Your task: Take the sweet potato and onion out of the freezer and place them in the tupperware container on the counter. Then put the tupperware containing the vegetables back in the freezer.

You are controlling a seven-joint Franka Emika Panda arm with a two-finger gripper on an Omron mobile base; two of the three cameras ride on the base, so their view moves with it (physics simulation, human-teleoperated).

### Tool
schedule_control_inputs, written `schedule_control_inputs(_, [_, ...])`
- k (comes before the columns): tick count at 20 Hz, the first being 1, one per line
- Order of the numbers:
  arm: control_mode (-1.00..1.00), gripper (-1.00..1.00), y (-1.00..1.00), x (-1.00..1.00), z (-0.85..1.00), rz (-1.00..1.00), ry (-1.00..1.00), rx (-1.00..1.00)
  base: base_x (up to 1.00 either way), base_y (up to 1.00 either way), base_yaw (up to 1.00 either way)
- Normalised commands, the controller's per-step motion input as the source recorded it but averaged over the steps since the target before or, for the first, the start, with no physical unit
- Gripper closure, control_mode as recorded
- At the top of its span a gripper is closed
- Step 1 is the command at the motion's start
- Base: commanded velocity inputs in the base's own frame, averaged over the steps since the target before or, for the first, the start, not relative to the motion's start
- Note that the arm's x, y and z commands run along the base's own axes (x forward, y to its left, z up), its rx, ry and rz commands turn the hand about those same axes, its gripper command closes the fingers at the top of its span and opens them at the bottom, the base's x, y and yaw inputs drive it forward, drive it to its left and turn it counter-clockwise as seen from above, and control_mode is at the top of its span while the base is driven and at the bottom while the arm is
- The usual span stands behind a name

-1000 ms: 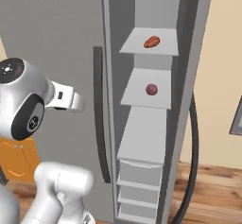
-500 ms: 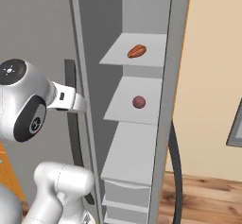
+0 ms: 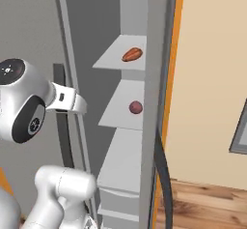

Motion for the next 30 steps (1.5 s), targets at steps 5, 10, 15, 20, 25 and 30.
schedule_control_inputs(5, [1.0,-1.0,0.0,0.0,0.0,0.0,0.0,0.0,0.04,-0.78,-0.04])
schedule_control_inputs(10, [1.0,-1.0,0.0,0.0,0.0,0.0,0.0,0.0,0.26,-0.47,-0.04])
schedule_control_inputs(15, [-1.0,-1.0,-0.23,0.21,0.01,-0.05,0.0,0.0,0.07,-0.03,-0.01])
schedule_control_inputs(20, [-1.0,-1.0,-0.26,0.1,0.35,-0.11,-0.16,-0.04,0.0,0.0,0.0])
schedule_control_inputs(25, [-1.0,-1.0,-0.01,0.16,0.49,-0.11,-0.18,-0.03,0.0,0.0,0.0])
schedule_control_inputs(30, [-1.0,-1.0,-0.02,0.4,0.42,-0.06,-0.09,0.0,0.0,0.0,0.0])
